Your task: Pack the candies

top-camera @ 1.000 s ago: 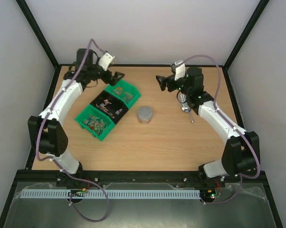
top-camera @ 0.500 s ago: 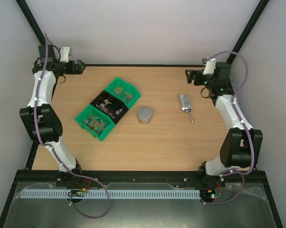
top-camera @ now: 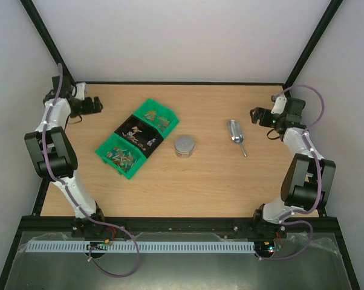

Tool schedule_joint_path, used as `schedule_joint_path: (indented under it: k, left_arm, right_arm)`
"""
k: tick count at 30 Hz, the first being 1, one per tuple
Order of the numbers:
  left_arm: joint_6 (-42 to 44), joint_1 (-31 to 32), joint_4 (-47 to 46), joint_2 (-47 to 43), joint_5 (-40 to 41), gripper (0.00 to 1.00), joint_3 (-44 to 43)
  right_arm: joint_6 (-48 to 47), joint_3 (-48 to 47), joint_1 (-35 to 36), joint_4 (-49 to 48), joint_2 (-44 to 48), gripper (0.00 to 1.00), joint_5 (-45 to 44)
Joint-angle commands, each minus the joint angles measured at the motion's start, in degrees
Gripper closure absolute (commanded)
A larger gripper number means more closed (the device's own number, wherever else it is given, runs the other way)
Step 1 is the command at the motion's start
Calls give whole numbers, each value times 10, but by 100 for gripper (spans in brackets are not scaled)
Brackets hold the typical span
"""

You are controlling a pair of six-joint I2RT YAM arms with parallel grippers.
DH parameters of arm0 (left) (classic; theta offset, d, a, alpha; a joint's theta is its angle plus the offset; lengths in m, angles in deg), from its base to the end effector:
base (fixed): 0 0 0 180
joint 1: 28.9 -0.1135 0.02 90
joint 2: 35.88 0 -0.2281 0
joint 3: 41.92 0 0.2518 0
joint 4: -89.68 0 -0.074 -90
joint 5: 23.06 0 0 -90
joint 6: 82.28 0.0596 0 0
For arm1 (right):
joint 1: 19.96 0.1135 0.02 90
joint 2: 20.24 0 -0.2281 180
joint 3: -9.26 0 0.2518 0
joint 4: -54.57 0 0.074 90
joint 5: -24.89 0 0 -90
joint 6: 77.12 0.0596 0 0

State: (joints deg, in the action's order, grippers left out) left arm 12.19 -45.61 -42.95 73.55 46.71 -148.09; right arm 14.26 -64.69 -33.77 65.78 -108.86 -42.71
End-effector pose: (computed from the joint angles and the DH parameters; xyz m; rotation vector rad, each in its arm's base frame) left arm 0.4175 0.1038 0.2139 -0.1033 2.3963 -0.2624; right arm 0.3689 -0.0673 0.2214 0.0183 1.9951 0.2555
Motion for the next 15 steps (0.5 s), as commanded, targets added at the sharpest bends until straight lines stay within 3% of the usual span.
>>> schedule_joint_path:
  k: [1,15]
  left_arm:
    - [-24,-1,-12,-35,34,1,68]
    - [-29,44,-25,-52,110,0,96]
  right_arm:
    - [0,41,1,14,14,1,15]
    - [17,83,2,-4,37,1,28]
